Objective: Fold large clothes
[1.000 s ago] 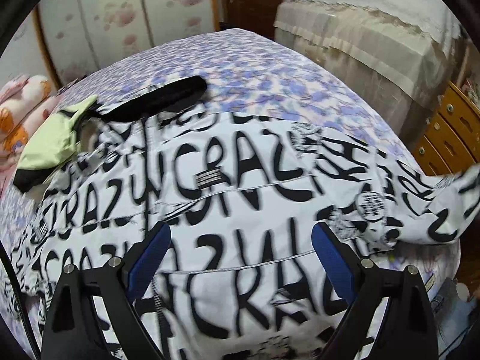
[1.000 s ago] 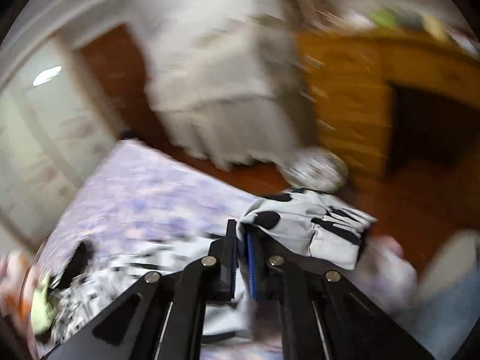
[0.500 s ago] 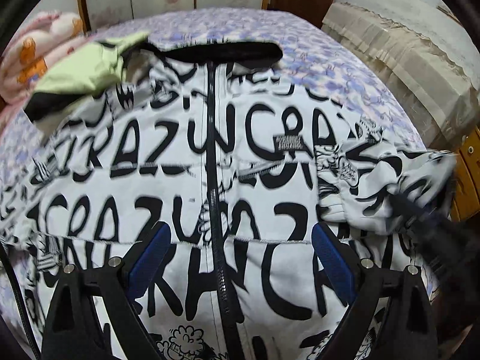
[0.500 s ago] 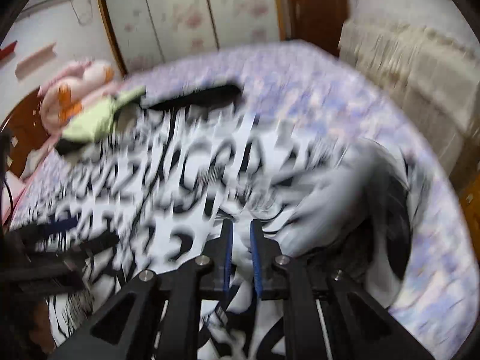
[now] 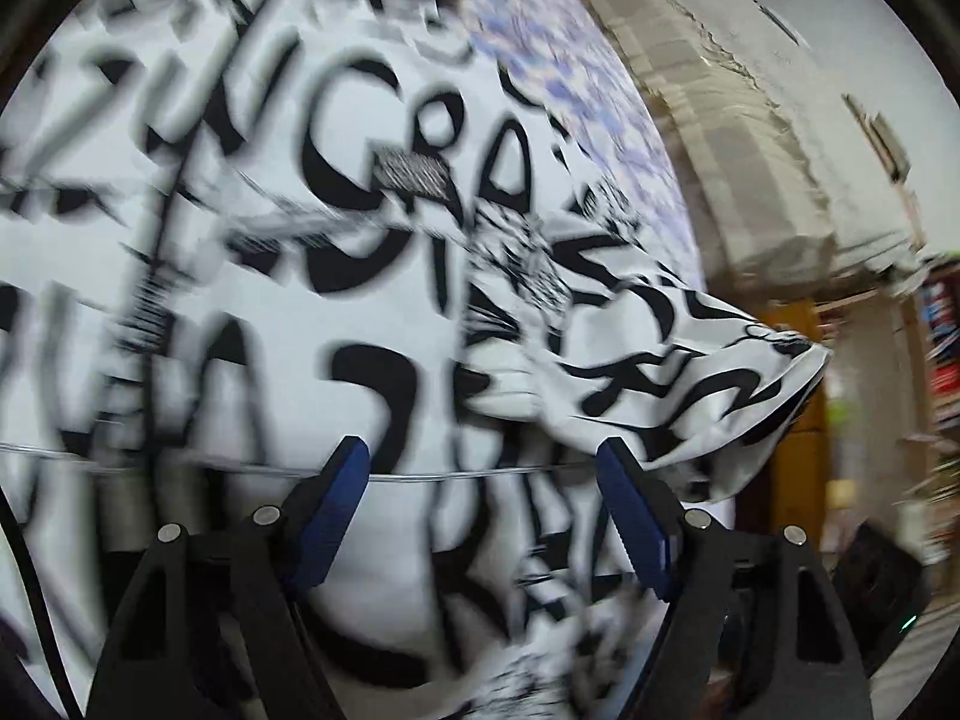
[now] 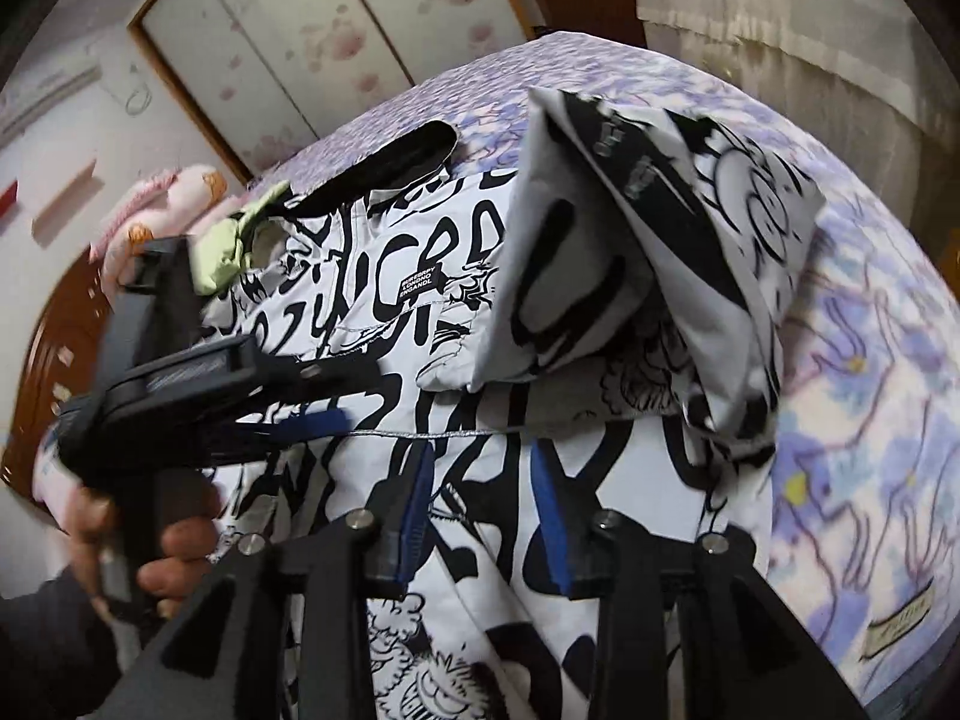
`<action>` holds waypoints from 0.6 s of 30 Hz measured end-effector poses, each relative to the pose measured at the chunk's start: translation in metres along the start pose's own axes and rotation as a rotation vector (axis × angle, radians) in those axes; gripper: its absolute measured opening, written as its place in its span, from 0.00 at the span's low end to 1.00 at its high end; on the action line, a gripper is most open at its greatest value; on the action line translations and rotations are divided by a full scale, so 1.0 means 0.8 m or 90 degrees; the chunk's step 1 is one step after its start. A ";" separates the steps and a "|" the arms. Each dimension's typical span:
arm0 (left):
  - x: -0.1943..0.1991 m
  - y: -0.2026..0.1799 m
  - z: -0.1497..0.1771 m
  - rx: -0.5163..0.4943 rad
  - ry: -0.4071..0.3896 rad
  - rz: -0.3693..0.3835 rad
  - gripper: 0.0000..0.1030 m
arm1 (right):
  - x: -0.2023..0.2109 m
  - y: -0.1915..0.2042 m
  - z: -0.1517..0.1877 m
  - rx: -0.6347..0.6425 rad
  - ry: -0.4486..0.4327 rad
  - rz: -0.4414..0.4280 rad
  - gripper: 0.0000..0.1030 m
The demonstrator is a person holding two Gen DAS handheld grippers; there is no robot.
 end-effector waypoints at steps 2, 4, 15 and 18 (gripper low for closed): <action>-0.020 -0.002 -0.002 0.025 0.014 0.028 0.74 | -0.002 0.001 0.002 -0.008 -0.001 -0.005 0.33; -0.033 -0.004 -0.006 0.045 0.015 0.041 0.74 | -0.001 0.003 0.004 -0.010 -0.003 -0.011 0.33; -0.083 -0.027 -0.038 0.085 0.023 0.052 0.26 | 0.001 -0.003 0.008 -0.023 -0.010 -0.009 0.33; -0.050 -0.058 -0.058 -0.004 -0.042 -0.027 0.24 | 0.007 -0.010 0.006 -0.025 -0.021 0.003 0.33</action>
Point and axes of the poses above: each gripper's, at about its wrist camera, not at the fingertips, and x roughly against the way its jaws point, y to its left, z to its underside, the point moved 6 cm from there along -x, roughly the way its jaws point, and after that the axes turned 7 degrees about -x, right-handed, at the moved point
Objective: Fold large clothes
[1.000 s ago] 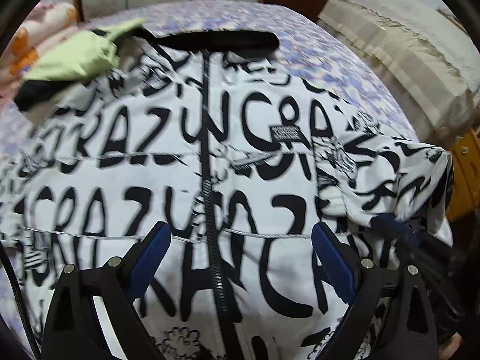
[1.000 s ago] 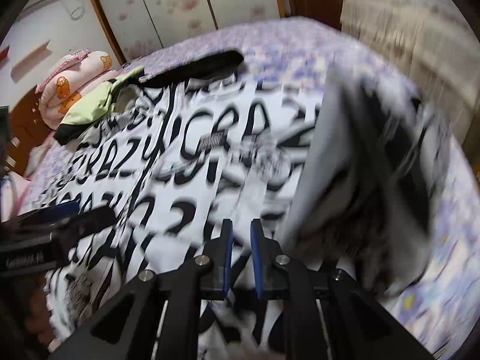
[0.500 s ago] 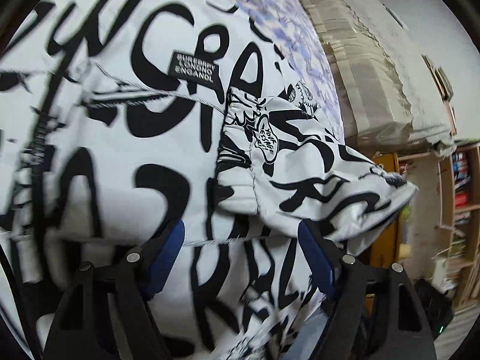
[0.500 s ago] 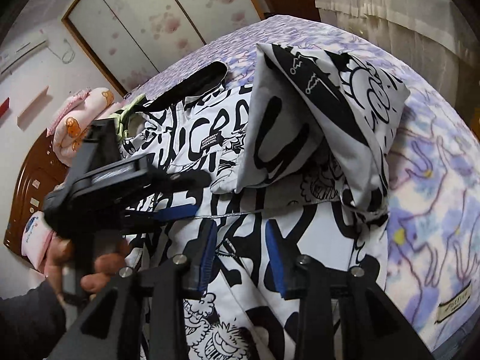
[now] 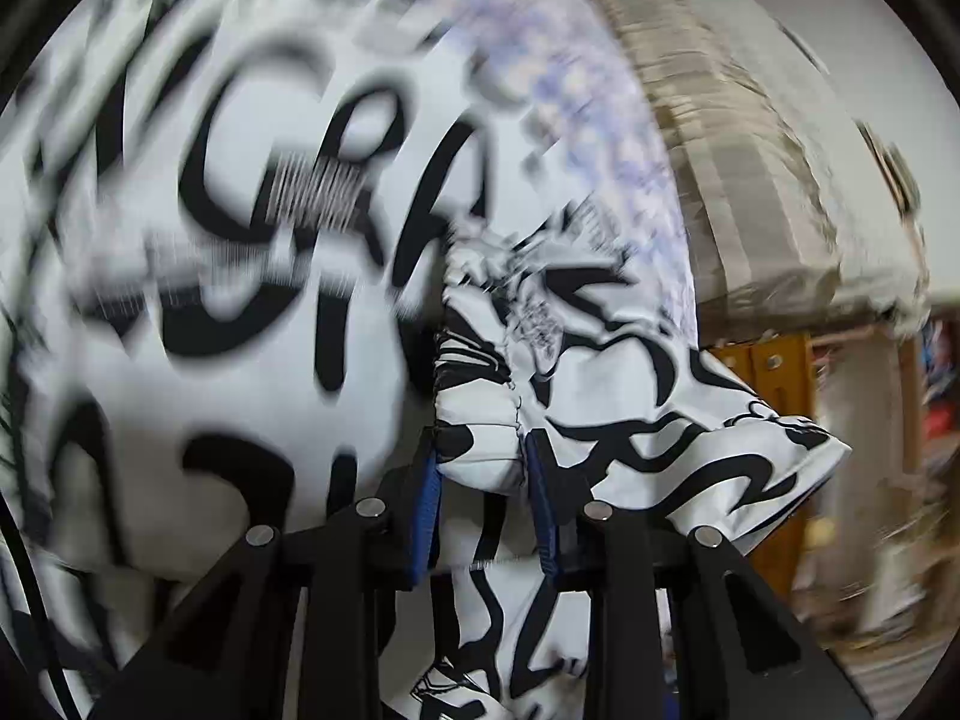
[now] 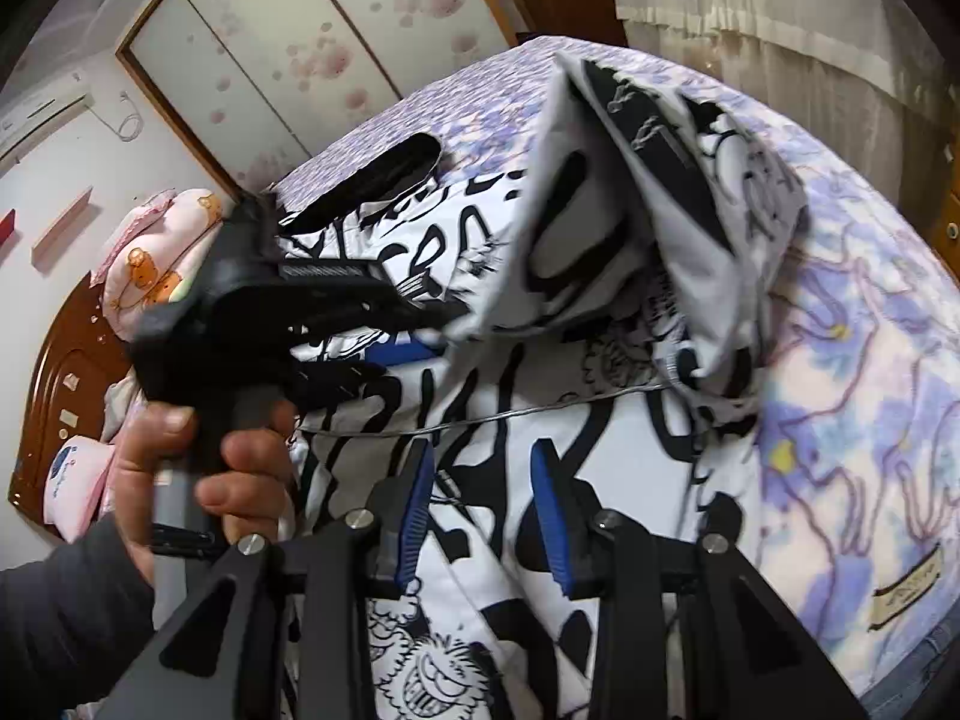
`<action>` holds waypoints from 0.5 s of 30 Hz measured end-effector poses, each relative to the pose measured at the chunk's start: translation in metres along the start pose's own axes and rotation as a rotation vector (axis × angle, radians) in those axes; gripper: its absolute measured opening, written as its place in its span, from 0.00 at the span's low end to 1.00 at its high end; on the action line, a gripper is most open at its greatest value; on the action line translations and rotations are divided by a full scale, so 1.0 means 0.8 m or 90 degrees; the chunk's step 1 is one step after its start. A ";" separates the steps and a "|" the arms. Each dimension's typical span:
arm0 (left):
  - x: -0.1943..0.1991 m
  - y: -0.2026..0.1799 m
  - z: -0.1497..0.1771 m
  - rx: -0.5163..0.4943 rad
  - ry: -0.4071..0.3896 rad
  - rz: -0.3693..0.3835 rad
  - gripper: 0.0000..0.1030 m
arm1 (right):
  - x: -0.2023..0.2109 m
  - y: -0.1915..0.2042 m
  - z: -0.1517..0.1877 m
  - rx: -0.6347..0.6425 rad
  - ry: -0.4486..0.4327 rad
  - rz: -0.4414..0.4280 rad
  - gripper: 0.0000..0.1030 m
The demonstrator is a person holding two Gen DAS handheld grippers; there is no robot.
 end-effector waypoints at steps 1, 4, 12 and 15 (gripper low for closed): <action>0.016 -0.012 -0.010 -0.025 -0.026 -0.016 0.24 | 0.003 -0.003 -0.001 0.000 -0.006 0.004 0.33; 0.068 -0.034 -0.042 -0.065 -0.110 -0.035 0.22 | 0.012 -0.010 -0.004 -0.007 -0.017 0.009 0.33; 0.201 0.000 -0.078 -0.104 -0.297 -0.144 0.08 | 0.022 -0.019 -0.012 -0.011 -0.031 0.017 0.33; 0.229 0.054 -0.061 -0.087 -0.320 -0.195 0.08 | 0.019 -0.016 -0.010 -0.012 -0.023 0.017 0.33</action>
Point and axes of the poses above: each gripper's, at about its wrist camera, not at the fingertips, and x roughly against the way its jaws point, y to its left, z to its underside, the point moved 6 cm from there along -x, roughly the way its jaws point, and after that the axes turned 7 degrees about -x, right-handed, at the moved point
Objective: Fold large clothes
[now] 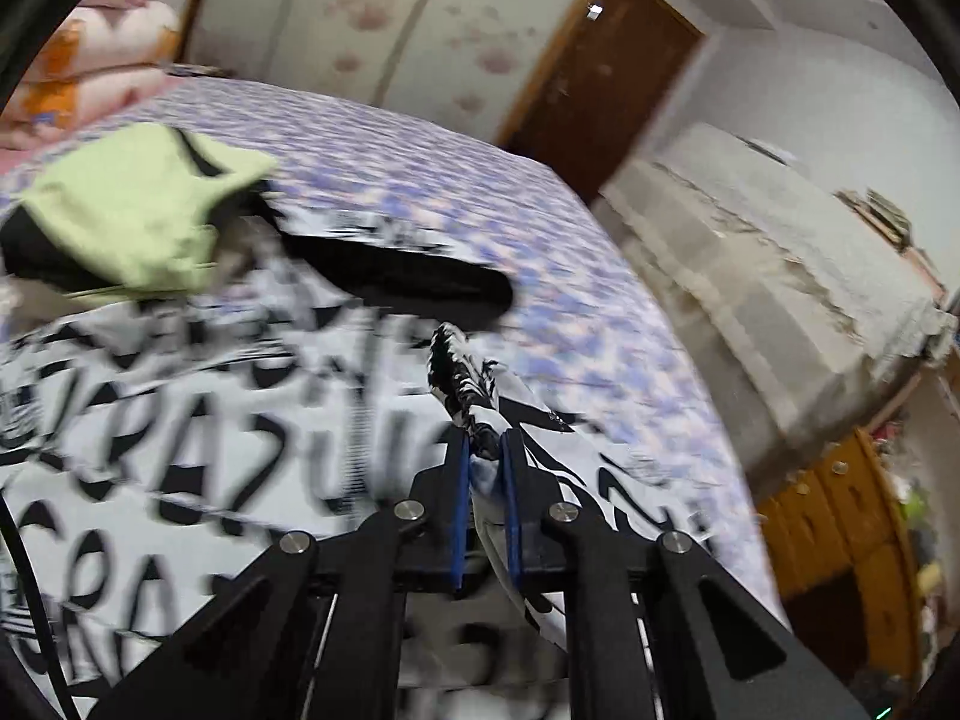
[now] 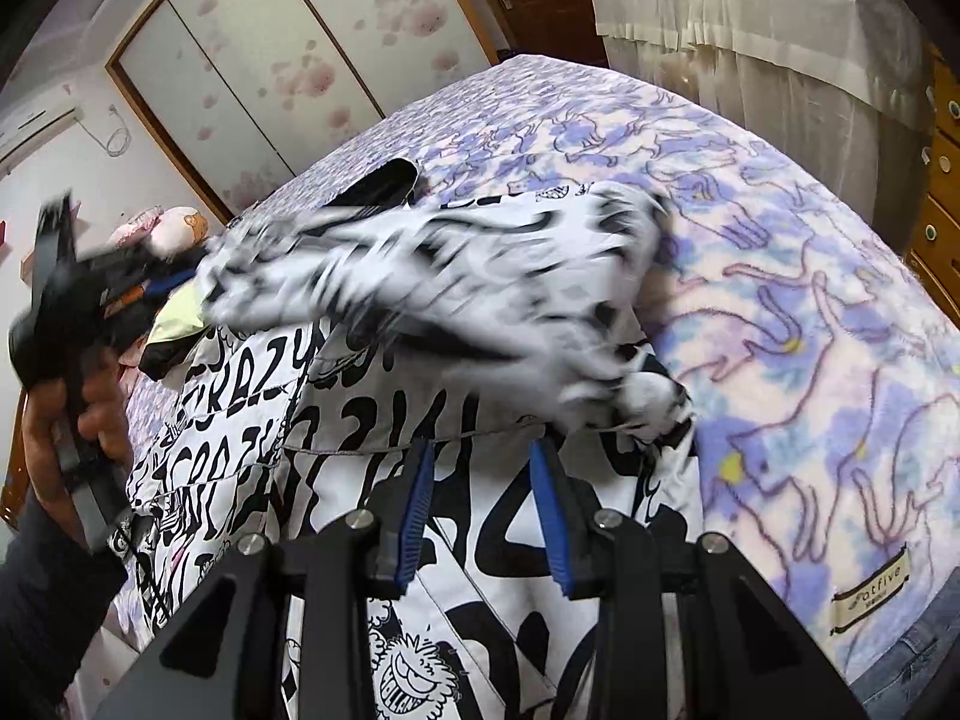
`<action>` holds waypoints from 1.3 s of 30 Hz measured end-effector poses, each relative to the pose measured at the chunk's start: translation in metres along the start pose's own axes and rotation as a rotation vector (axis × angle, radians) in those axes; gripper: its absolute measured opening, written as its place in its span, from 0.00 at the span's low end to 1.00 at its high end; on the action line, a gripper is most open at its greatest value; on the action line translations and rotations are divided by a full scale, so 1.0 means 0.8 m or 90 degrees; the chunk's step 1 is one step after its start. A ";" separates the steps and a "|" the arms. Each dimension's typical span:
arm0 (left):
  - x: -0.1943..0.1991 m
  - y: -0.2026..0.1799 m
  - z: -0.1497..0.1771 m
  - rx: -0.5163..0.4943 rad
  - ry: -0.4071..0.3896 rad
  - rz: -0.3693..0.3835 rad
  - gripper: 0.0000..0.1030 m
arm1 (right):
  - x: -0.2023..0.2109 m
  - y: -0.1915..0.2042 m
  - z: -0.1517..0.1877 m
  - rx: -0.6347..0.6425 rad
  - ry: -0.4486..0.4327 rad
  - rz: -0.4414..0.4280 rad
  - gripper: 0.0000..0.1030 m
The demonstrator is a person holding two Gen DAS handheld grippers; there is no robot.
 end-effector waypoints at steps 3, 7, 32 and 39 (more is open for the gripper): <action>-0.001 0.053 0.043 -0.008 0.031 -0.071 0.08 | -0.006 -0.001 0.003 0.003 0.008 0.004 0.33; -0.012 0.113 0.110 0.007 0.119 -0.117 0.11 | -0.012 -0.001 0.009 0.011 0.023 0.013 0.33; -0.144 0.136 0.076 0.012 0.266 0.015 0.44 | -0.133 -0.060 -0.166 -0.009 0.092 0.108 0.58; -0.116 0.140 0.062 0.007 0.201 0.007 0.26 | -0.199 -0.087 -0.192 -0.085 0.115 0.075 0.58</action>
Point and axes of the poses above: each gripper's, at about its wrist camera, not at the fingertips, and x roughly against the way its jaws point, y to its left, z to its underside, the point moved 6 cm from there along -x, roughly the way its jaws point, and after that the axes turned 7 degrees about -x, right-handed, at the moved point
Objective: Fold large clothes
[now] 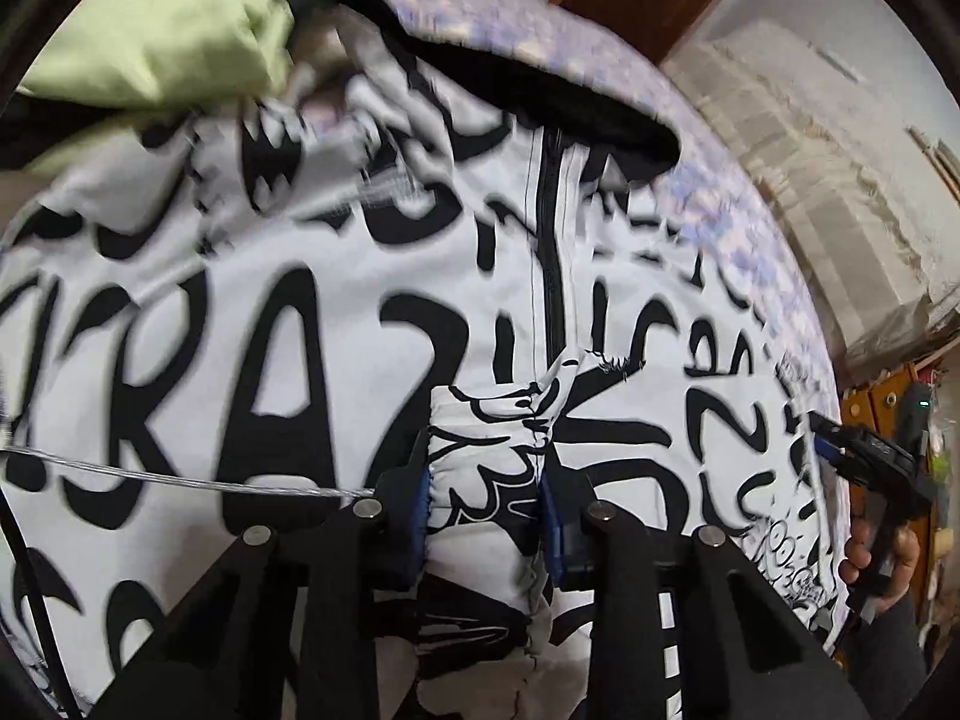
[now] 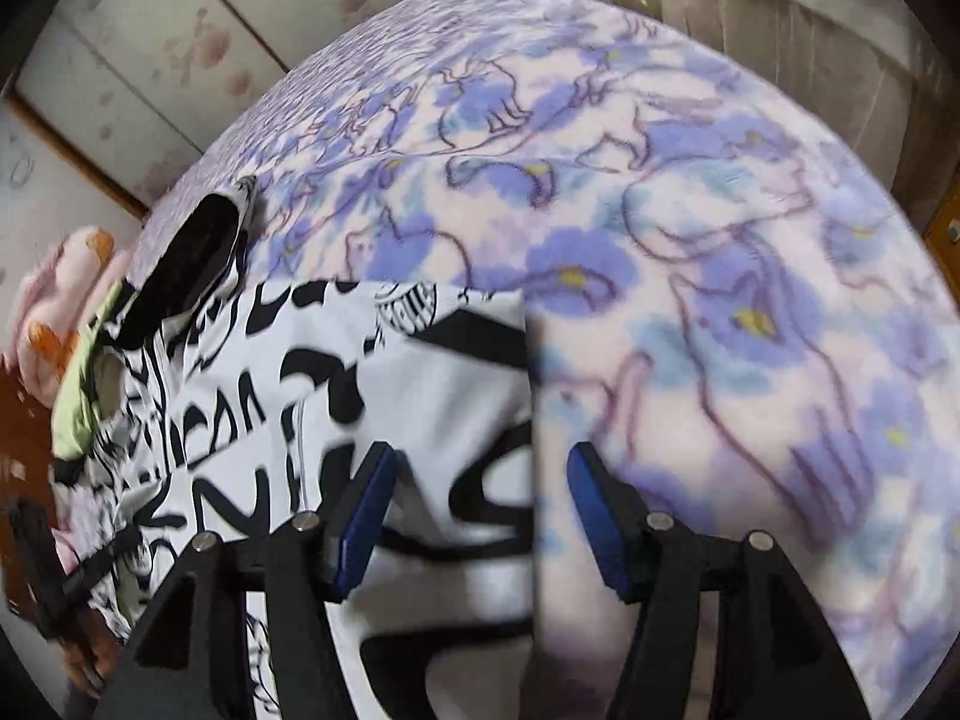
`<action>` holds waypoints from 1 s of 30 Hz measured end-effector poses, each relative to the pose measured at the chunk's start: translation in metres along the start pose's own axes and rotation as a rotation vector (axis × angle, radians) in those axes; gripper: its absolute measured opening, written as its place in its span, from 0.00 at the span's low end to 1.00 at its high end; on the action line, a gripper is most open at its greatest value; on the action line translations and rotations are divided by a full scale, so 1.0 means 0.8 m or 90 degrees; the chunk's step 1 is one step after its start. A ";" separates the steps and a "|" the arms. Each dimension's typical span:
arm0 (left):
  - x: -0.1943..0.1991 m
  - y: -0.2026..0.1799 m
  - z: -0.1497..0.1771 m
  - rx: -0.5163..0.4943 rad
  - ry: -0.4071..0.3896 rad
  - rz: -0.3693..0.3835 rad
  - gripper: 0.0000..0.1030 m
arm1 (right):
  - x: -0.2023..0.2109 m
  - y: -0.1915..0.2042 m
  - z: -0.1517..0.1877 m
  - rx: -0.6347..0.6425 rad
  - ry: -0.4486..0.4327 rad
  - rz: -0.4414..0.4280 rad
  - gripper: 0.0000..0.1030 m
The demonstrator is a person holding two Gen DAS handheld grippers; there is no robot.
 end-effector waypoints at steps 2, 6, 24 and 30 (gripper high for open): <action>0.018 0.000 -0.003 0.003 -0.037 -0.001 0.26 | -0.004 0.004 -0.003 0.004 -0.005 -0.009 0.52; 0.040 -0.006 -0.012 -0.004 -0.093 -0.022 0.26 | 0.007 0.036 -0.010 0.093 -0.033 0.025 0.04; 0.029 0.024 0.064 0.038 0.061 -0.023 0.70 | 0.098 0.013 0.098 0.139 0.003 0.045 0.41; 0.035 0.014 0.097 0.037 0.054 -0.002 0.62 | 0.104 0.001 0.165 0.109 0.044 0.027 0.41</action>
Point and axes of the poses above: each gripper's, at about its wrist camera, not at the fingertips, and x roughly against the way its jaws point, y to its left, z to its underside, the point moved 6 cm from there along -x, roughly the way its jaws point, and after that the axes turned 7 degrees about -x, right-handed, at the moved point
